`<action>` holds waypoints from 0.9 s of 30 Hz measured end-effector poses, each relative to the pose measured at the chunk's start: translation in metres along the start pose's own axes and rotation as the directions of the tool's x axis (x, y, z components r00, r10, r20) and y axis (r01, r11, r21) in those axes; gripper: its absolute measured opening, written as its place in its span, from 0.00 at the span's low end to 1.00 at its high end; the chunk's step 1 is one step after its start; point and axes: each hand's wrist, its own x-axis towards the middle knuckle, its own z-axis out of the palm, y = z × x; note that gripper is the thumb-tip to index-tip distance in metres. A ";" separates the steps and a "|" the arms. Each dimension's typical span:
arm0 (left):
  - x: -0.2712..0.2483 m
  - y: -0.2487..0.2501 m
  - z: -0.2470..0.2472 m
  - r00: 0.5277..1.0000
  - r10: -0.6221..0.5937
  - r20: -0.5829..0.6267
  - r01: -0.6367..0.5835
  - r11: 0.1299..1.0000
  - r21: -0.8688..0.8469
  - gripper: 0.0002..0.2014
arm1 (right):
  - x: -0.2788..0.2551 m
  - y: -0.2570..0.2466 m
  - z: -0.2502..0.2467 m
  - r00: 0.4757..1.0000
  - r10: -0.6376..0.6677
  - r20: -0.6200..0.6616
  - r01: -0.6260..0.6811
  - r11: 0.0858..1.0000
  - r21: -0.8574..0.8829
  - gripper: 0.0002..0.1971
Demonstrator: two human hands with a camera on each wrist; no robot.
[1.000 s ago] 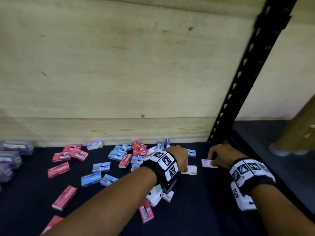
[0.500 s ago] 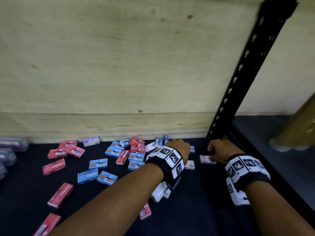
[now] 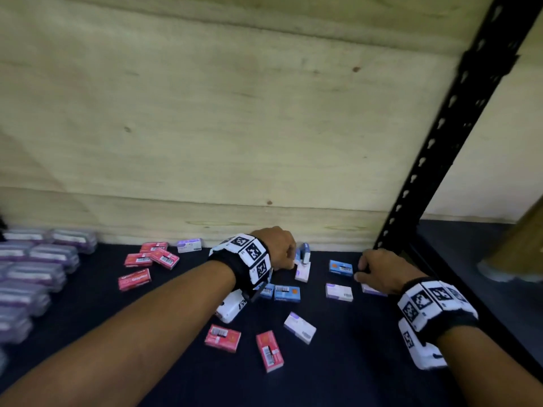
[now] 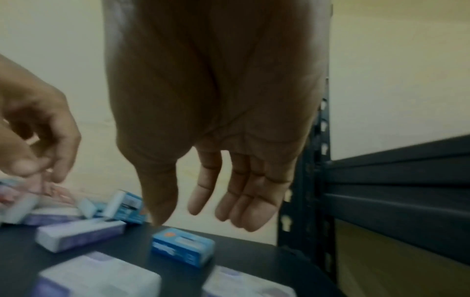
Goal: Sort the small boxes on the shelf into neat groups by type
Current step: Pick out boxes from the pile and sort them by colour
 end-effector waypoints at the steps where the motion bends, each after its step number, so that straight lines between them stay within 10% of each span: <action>1: -0.002 -0.006 0.000 1.000 -0.019 0.004 0.019 0.999 0.027 0.11 | -0.004 -0.010 -0.002 0.998 -0.058 0.012 0.058 0.998 0.023 0.10; 11: 0.003 -0.002 0.027 0.998 -0.060 0.008 0.058 0.985 0.164 0.21 | -0.029 -0.074 0.017 0.895 -0.263 0.360 0.236 0.965 0.119 0.24; 22: 0.032 0.014 0.042 0.998 -0.013 -0.057 0.028 0.965 0.262 0.33 | -0.027 -0.080 0.032 0.852 -0.300 0.428 0.287 0.953 0.096 0.20; 27: 0.033 0.018 0.037 0.999 -0.037 -0.008 0.037 0.969 0.243 0.22 | -0.024 -0.068 0.027 0.861 -0.281 0.424 0.264 0.959 0.100 0.18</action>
